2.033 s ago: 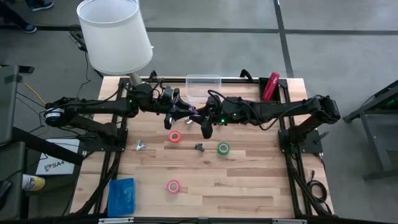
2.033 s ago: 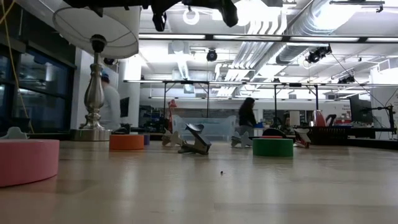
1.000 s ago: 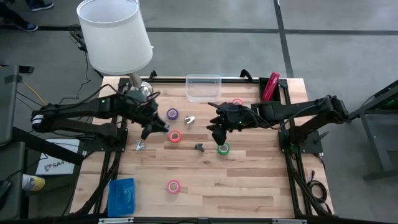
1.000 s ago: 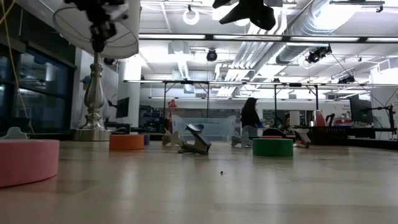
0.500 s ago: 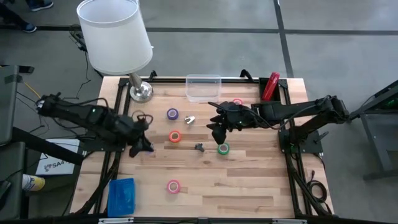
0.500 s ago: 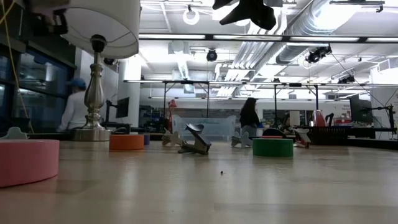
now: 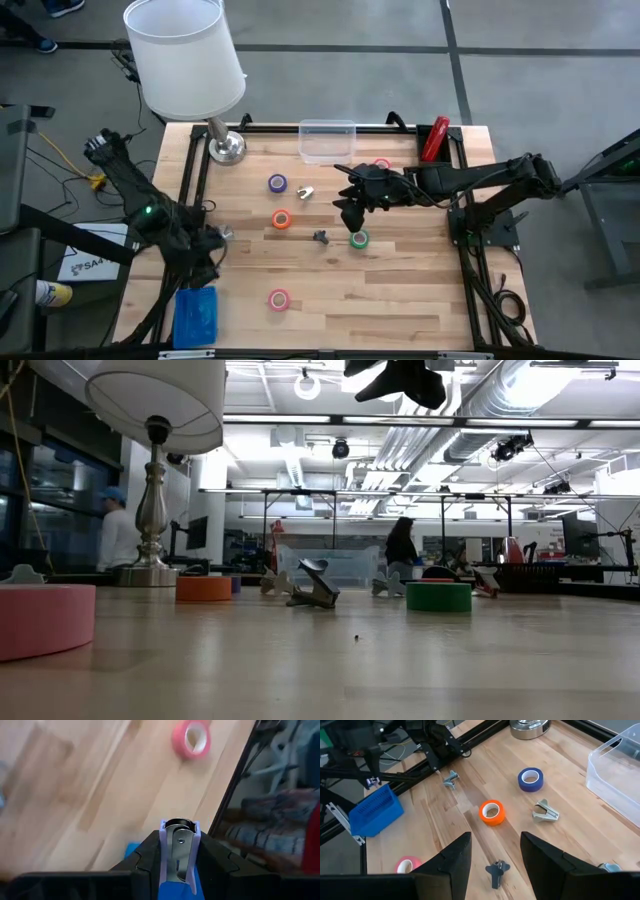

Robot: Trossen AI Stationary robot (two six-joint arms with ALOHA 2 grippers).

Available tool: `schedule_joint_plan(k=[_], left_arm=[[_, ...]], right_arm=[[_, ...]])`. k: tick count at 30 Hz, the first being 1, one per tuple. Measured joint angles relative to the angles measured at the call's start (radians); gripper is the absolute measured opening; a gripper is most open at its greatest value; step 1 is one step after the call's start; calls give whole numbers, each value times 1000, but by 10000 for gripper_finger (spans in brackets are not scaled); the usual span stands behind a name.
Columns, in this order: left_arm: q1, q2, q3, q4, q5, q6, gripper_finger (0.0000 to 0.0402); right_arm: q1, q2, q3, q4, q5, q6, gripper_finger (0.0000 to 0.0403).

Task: Pick and place Stapler, Stapler remover, tape
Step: Put the purple staple remover into the blue bin

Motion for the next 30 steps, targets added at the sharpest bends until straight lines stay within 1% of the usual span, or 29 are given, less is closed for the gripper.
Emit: schedule_joint_plan(k=[7, 13, 16, 22, 27, 30], left_arm=[[-172, 128, 0, 13, 4, -123, 87], [-263, 238, 0, 13, 37, -189, 87], [-283, 282, 0, 41, 45, -192, 87], [-283, 369, 1, 129, 117, -189, 87], [-283, 439, 1, 150, 171, -188, 87], [-283, 471, 1, 148, 185, -188, 91]], right_arm=[[0, 0, 0, -4, 0, -7, 161], [0, 0, 0, -4, 0, -9, 161], [0, 0, 0, -4, 2, -9, 161], [0, 0, 0, -4, 3, -15, 161], [0, 0, 0, -4, 3, -17, 161], [0, 0, 0, -4, 3, -20, 161]])
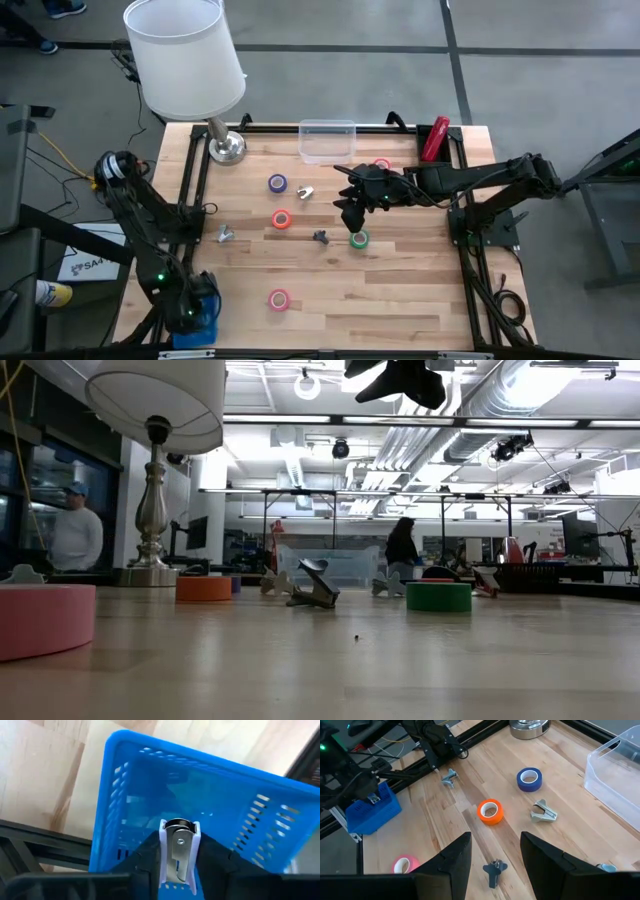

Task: Pick and place Stapler, Stapler remover, tape
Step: Put the purple staple remover into the blue bin, then put the light blue staple remover into the blue bin

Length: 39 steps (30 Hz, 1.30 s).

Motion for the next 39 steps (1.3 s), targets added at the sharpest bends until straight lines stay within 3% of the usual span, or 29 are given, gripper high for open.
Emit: schedule_joint_plan(k=[7, 21, 26, 33, 39], left_arm=[[0, 47, 0, -1, 0, 34, 149], [1, 16, 0, -4, 77, 30, 157], [2, -79, 0, -54, -17, -60, 158], [2, -215, 0, -172, -238, -145, 158], [2, -254, 0, -272, -381, -168, 159]], right_arm=[[0, 0, 0, 0, 0, -11, 161], [0, 0, 0, 0, -7, -16, 161], [0, 0, 0, 0, -4, -16, 161], [0, 0, 0, 0, -3, -16, 161], [0, 0, 0, 0, -3, -16, 161]])
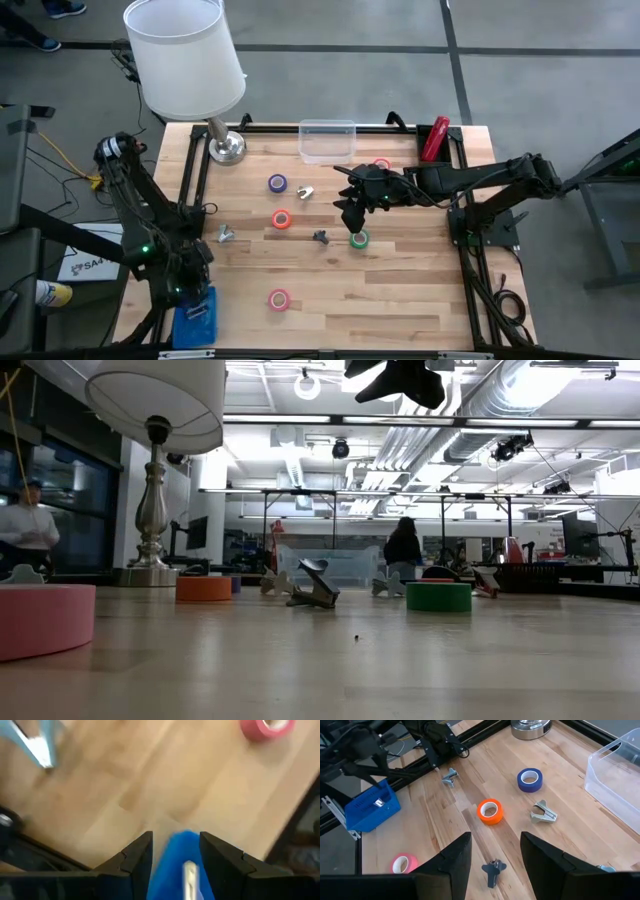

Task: Pick and place Stapler, Stapler remover, tape
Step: Put the light blue staple remover into the blue bin

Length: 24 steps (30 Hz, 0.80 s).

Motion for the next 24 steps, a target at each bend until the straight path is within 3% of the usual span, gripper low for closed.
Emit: schedule_joint_plan(k=[9, 13, 15, 19, 24], left_arm=[[92, 18, -1, -151, -128, 12, 162], [188, 17, -1, -176, -161, 69, 195], [239, 17, -9, -187, -148, 86, 219], [360, 17, -61, -179, -21, 90, 262], [493, 17, -119, -177, 49, 124, 287]], right_arm=[[0, 0, 0, 0, 0, 0, 161], [0, 0, 0, 0, 3, 0, 161], [0, 0, 0, 0, 3, 0, 161], [0, 0, 0, 0, 4, -4, 161], [0, 0, 0, 0, 4, -8, 161]])
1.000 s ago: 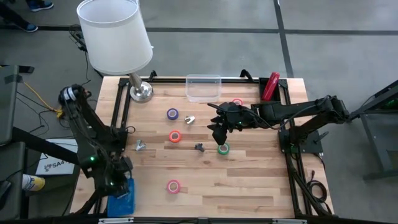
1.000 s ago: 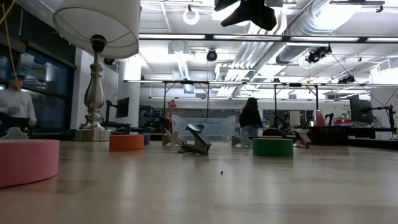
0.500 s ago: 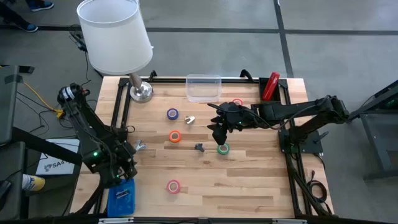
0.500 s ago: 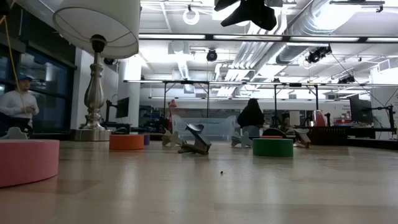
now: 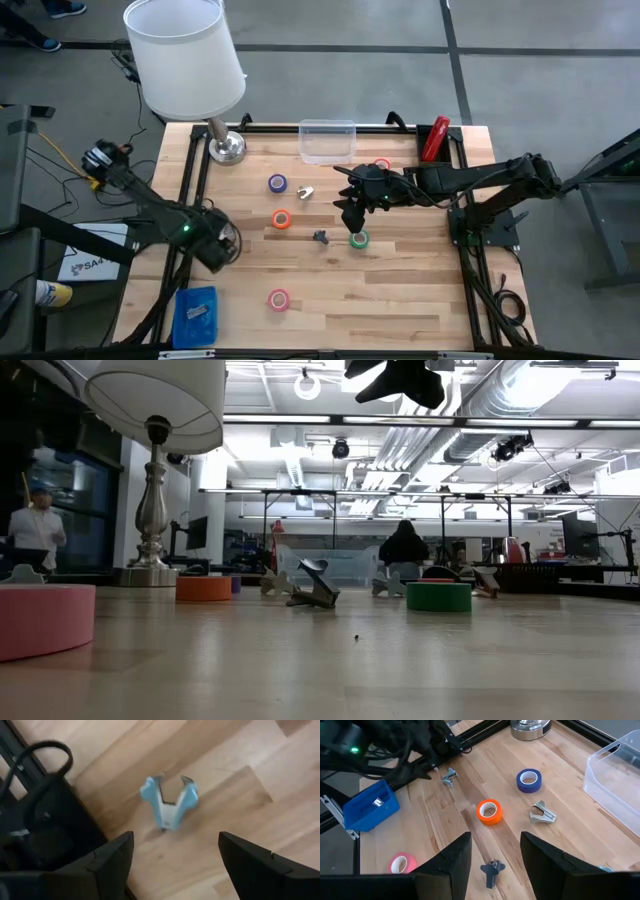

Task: Pick and place Stapler, Stapler remover, tape
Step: Put the light blue staple remover into the blue bin

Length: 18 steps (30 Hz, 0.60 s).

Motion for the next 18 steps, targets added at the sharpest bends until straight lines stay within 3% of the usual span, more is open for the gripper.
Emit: schedule_joint_plan(k=[9, 18], left_arm=[[143, 0, -50, 98, 40, 202, 290], [181, 0, -103, 142, 54, 240, 290]], right_arm=[[0, 0, 0, -4, 0, -7, 161], [0, 0, 0, -19, -3, -2, 161]])
